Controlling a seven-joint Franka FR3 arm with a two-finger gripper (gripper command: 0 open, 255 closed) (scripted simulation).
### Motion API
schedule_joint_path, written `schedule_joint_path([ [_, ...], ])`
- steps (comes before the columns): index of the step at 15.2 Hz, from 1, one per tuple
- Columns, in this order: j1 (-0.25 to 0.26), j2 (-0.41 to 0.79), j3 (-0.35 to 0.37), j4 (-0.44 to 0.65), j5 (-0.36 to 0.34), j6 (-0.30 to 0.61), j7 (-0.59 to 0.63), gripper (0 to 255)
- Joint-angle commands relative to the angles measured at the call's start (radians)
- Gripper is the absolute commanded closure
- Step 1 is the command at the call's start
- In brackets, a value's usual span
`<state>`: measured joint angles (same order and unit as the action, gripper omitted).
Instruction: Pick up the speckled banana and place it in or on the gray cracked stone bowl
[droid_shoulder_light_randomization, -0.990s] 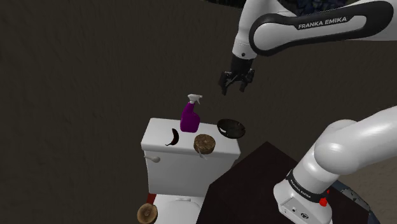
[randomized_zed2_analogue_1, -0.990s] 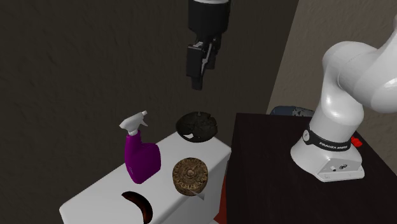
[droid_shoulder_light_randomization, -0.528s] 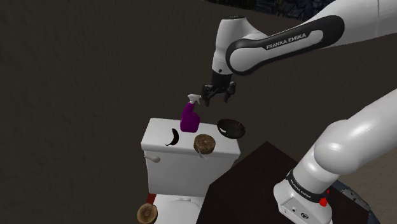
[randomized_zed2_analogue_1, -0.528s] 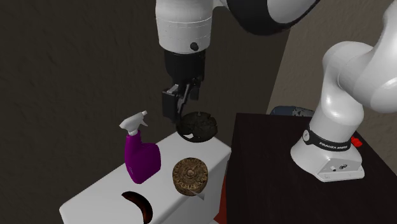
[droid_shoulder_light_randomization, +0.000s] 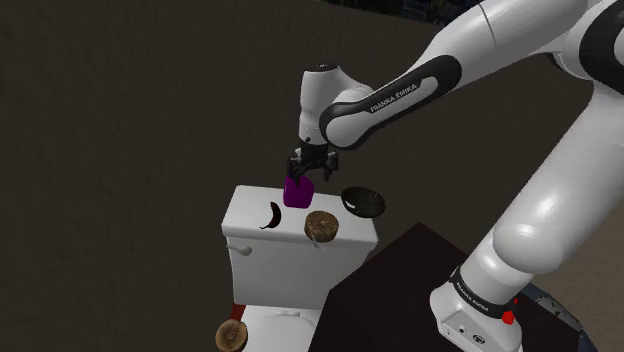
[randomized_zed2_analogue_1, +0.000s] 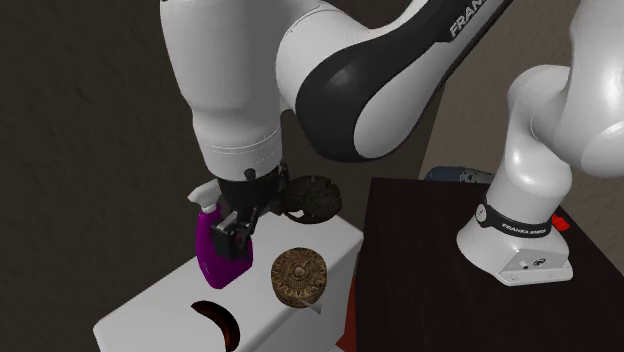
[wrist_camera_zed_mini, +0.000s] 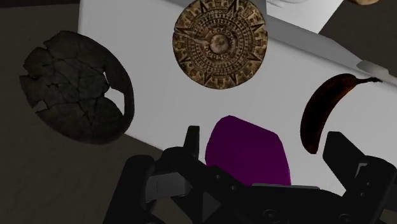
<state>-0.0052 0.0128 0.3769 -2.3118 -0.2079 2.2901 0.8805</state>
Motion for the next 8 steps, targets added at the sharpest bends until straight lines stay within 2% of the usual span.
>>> schedule_joint_path([
  [1,0.007,0.081,0.005,0.044,-0.048,0.02,0.065,0],
  [8,0.085,0.376,-0.032,0.241,-0.2,0.056,0.258,0],
])
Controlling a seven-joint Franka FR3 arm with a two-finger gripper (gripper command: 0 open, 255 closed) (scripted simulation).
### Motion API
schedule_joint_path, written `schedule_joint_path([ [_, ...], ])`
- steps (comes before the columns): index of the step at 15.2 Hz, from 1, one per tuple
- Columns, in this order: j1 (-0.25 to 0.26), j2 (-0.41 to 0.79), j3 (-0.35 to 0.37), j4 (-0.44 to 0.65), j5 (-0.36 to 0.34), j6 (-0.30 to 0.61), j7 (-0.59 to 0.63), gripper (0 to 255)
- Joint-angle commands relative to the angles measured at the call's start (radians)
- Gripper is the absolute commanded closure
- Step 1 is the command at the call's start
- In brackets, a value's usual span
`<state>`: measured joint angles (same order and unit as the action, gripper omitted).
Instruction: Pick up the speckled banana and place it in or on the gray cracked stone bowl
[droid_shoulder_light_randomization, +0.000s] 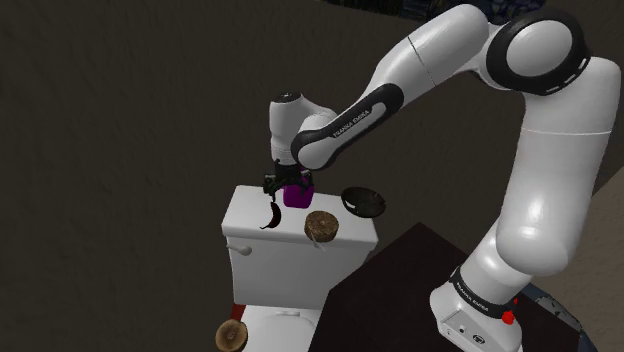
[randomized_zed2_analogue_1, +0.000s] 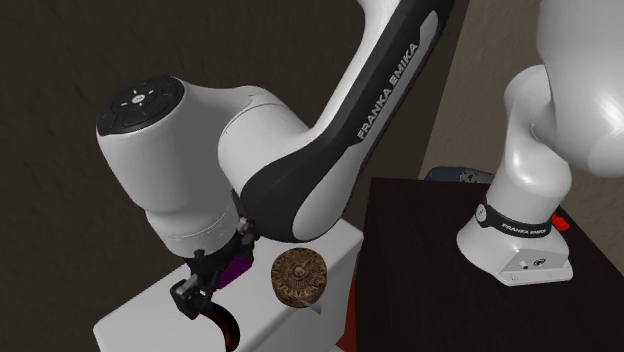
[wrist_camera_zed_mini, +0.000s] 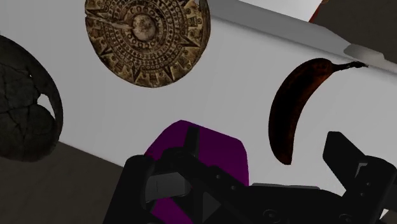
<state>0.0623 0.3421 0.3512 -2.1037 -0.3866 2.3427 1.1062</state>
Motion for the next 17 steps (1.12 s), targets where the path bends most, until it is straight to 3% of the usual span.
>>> schedule_joint_path([
  [1,0.032,0.087,-0.016,0.067,-0.037,0.005,0.053,0],
  [4,0.065,0.181,-0.038,0.148,-0.065,0.004,0.093,0],
  [11,0.076,0.254,-0.069,0.151,-0.107,0.072,0.12,0],
  [17,0.076,0.254,-0.07,0.151,-0.107,0.072,0.12,0],
])
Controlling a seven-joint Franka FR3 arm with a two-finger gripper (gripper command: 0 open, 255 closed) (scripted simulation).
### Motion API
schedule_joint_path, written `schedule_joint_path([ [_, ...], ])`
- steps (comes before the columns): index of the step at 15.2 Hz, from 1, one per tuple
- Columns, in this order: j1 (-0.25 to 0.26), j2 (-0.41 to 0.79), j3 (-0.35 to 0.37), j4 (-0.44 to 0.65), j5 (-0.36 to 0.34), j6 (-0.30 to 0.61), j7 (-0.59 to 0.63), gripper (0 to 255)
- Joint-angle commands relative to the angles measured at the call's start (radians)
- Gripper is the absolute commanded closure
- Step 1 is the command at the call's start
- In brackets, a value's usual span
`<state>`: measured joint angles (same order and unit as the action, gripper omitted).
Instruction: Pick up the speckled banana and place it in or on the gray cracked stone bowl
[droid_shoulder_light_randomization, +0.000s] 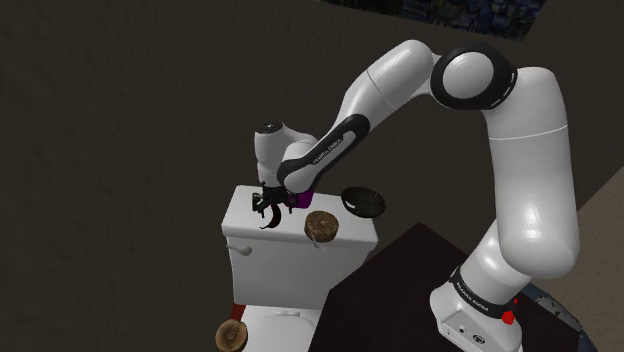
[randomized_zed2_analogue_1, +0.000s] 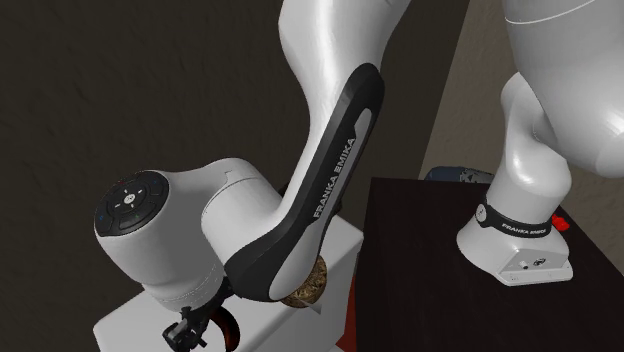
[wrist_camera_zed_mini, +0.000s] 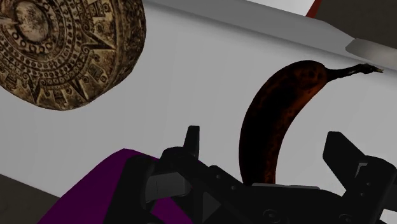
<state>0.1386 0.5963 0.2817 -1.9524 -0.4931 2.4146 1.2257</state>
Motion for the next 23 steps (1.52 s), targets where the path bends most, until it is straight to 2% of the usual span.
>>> schedule_joint_path([
  [1,0.0,0.0,0.0,0.0,0.0,0.0,0.0,0],
  [2,0.0,0.0,0.0,0.0,0.0,0.0,0.0,0],
  [3,0.0,0.0,0.0,0.0,0.0,0.0,0.0,255],
  [12,0.0,0.0,0.0,0.0,0.0,0.0,0.0,255],
  [23,-0.029,-0.115,0.042,-0.015,0.063,-0.093,-0.053,255],
])
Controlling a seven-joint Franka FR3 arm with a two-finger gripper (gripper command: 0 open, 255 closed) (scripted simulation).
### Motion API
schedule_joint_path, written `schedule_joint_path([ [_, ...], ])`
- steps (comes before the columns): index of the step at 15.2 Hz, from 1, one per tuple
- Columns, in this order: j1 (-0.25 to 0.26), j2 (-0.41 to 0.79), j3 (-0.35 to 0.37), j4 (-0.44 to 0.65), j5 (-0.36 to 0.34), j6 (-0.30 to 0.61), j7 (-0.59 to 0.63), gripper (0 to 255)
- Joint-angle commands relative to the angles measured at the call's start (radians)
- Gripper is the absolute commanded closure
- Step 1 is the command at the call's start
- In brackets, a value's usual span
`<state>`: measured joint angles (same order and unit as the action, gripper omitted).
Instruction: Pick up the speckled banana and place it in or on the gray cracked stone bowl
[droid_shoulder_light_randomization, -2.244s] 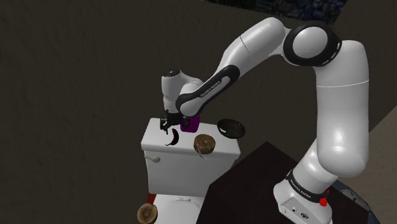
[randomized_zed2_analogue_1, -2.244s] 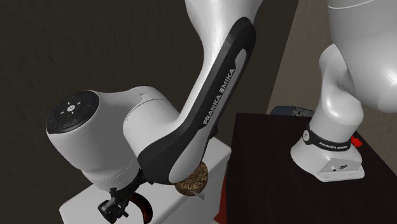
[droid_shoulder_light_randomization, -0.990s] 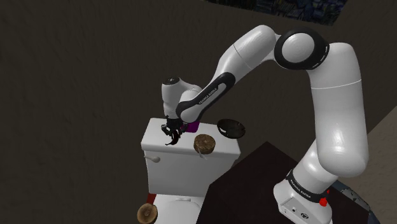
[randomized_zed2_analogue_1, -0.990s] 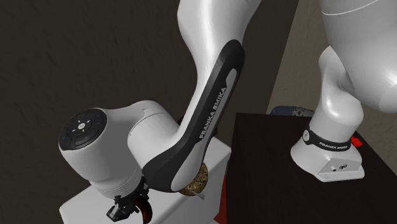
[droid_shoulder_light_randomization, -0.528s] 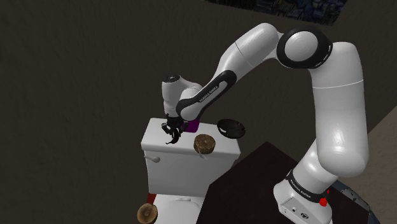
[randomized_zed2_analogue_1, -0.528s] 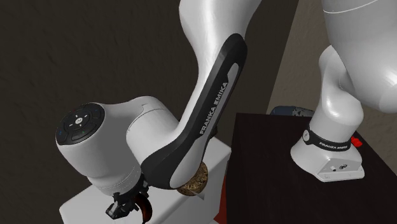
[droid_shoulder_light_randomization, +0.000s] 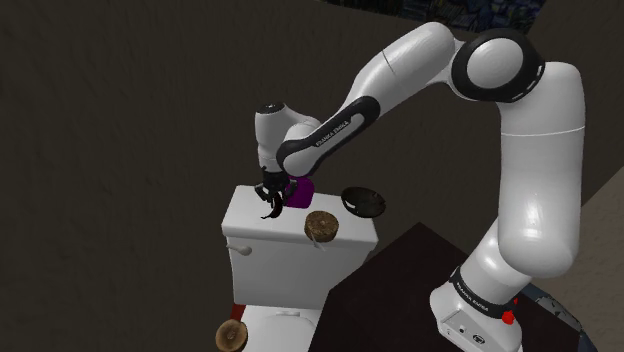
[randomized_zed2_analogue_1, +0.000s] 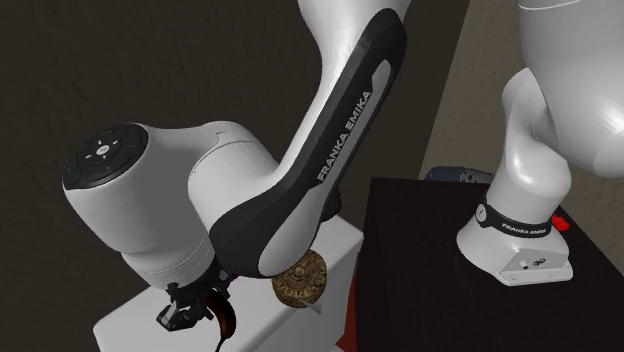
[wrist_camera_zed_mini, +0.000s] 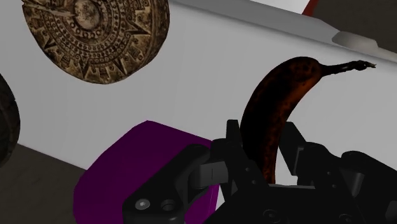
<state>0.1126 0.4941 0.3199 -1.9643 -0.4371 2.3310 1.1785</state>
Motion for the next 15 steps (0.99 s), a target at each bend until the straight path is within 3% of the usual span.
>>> schedule_joint_path([
  [1,-0.006,-0.023,0.008,-0.003,0.013,-0.018,-0.01,255],
  [12,-0.026,-0.121,0.039,0.011,0.074,-0.12,-0.063,255],
  [15,-0.078,-0.201,0.032,-0.105,0.092,-0.067,-0.113,255],
])
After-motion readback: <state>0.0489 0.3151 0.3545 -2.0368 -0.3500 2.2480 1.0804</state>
